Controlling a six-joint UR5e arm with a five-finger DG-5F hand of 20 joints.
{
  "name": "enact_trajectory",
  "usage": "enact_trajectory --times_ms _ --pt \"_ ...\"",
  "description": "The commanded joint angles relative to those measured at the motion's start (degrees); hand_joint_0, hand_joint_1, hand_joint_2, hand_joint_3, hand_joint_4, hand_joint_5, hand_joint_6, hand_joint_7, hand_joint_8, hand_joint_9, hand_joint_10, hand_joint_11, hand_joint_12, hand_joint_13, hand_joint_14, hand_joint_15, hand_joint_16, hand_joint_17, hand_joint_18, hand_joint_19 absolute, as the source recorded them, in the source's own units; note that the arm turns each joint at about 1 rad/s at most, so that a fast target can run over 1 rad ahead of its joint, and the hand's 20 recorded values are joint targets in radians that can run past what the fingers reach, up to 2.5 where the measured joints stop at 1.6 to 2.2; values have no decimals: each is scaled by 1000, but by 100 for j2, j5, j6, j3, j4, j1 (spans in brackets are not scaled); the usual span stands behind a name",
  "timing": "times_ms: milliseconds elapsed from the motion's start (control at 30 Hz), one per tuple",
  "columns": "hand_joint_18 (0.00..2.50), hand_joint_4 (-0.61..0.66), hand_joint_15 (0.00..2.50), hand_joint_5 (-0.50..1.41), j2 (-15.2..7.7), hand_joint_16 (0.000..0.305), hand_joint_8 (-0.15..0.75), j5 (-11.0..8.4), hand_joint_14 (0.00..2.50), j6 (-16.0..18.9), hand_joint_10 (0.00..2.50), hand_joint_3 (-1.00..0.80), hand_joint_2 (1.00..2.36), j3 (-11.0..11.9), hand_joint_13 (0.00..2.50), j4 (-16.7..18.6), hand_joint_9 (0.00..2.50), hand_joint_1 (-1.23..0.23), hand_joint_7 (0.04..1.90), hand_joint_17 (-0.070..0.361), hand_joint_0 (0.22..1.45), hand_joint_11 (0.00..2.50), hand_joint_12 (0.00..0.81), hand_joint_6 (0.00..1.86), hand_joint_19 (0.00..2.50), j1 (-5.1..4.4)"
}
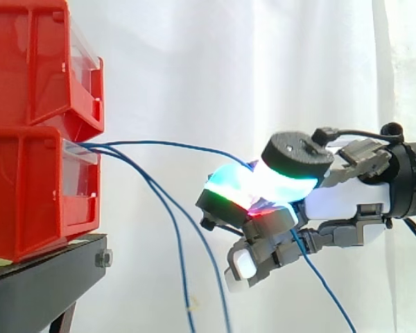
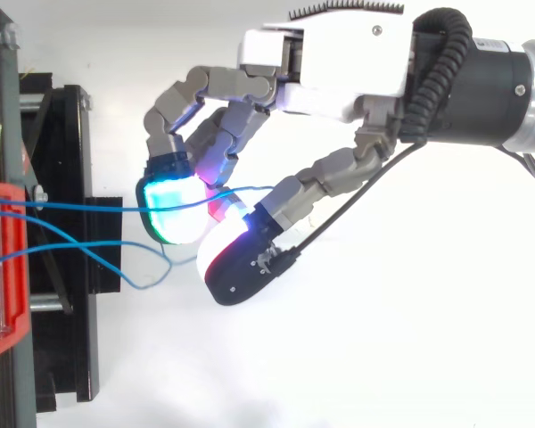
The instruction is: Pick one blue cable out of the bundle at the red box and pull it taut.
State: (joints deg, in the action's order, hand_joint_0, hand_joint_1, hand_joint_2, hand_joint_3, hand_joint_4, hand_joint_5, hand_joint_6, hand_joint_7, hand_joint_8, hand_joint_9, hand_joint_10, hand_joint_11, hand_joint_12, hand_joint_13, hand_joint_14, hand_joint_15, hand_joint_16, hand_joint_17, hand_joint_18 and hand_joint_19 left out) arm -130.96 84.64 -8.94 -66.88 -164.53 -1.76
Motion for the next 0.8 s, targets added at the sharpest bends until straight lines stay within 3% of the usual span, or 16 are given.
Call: enact_trajectory --times_ms 0,67,267,433,767 --pt "597 128 570 -162 0 54 336 0 20 -3 7 -500 1000 0 707 0 1030 -991 1088 122 525 1450 378 910 405 0" --pt "645 156 571 -157 0 64 395 0 20 -3 3 -500 1000 0 744 0 1083 -817 1053 144 413 1433 425 911 436 0" --pt "589 128 591 -157 0 58 354 0 21 -3 7 -500 1000 8 732 0 1102 -523 1027 130 498 1424 400 887 489 0" --pt "545 117 602 -158 0 53 322 0 21 -3 10 -438 1003 0 714 0 1088 -561 1063 119 582 1420 378 876 520 0" --pt "583 141 594 -156 0 56 348 0 22 -3 5 -254 1011 0 733 0 1099 -680 1082 127 600 1441 395 889 485 -9"
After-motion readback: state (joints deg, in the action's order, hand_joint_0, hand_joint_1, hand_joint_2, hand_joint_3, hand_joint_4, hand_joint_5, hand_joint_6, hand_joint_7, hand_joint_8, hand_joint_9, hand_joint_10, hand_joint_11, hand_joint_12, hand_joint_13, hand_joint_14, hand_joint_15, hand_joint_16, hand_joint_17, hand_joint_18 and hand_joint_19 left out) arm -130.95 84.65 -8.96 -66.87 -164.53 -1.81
